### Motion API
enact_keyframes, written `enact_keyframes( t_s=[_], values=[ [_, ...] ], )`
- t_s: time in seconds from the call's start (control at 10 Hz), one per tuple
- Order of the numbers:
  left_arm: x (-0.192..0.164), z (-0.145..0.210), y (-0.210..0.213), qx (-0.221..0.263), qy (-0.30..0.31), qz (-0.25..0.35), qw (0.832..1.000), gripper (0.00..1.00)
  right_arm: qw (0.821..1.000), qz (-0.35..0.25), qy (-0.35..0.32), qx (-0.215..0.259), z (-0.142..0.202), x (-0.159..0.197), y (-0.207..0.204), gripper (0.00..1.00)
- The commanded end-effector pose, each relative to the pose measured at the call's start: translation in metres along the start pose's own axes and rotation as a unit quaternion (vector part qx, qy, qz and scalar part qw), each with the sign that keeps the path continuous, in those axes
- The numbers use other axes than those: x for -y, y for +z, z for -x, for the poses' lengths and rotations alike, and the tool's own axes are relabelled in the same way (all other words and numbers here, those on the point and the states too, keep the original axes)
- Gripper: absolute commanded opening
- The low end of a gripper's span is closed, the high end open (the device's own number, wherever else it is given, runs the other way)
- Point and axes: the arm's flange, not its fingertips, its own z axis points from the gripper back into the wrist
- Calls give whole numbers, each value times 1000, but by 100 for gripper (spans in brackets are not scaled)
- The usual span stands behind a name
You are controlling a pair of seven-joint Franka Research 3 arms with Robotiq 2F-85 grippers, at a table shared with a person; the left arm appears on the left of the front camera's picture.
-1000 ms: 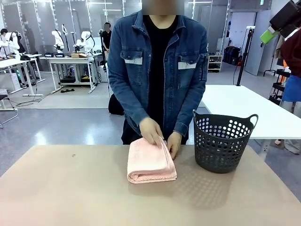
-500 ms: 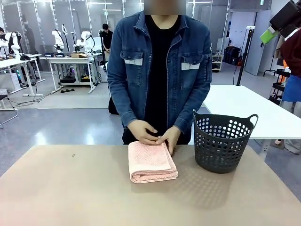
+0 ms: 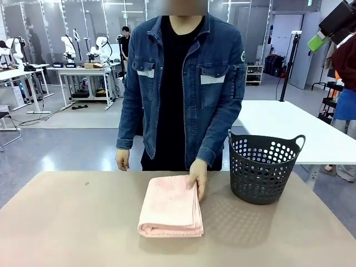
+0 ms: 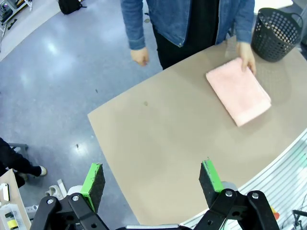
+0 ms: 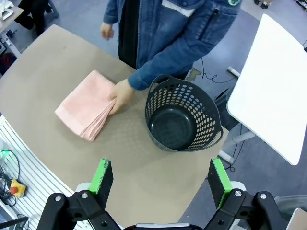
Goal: Fold the towel.
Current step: Pick up the 100 cm Hotel Towel and place it on the left side of the table.
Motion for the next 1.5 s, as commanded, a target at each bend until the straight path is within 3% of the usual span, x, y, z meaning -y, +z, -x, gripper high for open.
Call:
enact_keyframes(
  t_s=[0.0, 1.4],
  values=[
    [-1, -2, 3, -6, 3, -2, 1000, 100, 1000, 0, -8, 3, -2, 1, 1, 100],
    [-3, 3, -5, -6, 6, 7, 1000, 100, 1000, 0, -8, 3, -2, 1, 1, 100]
  ],
)
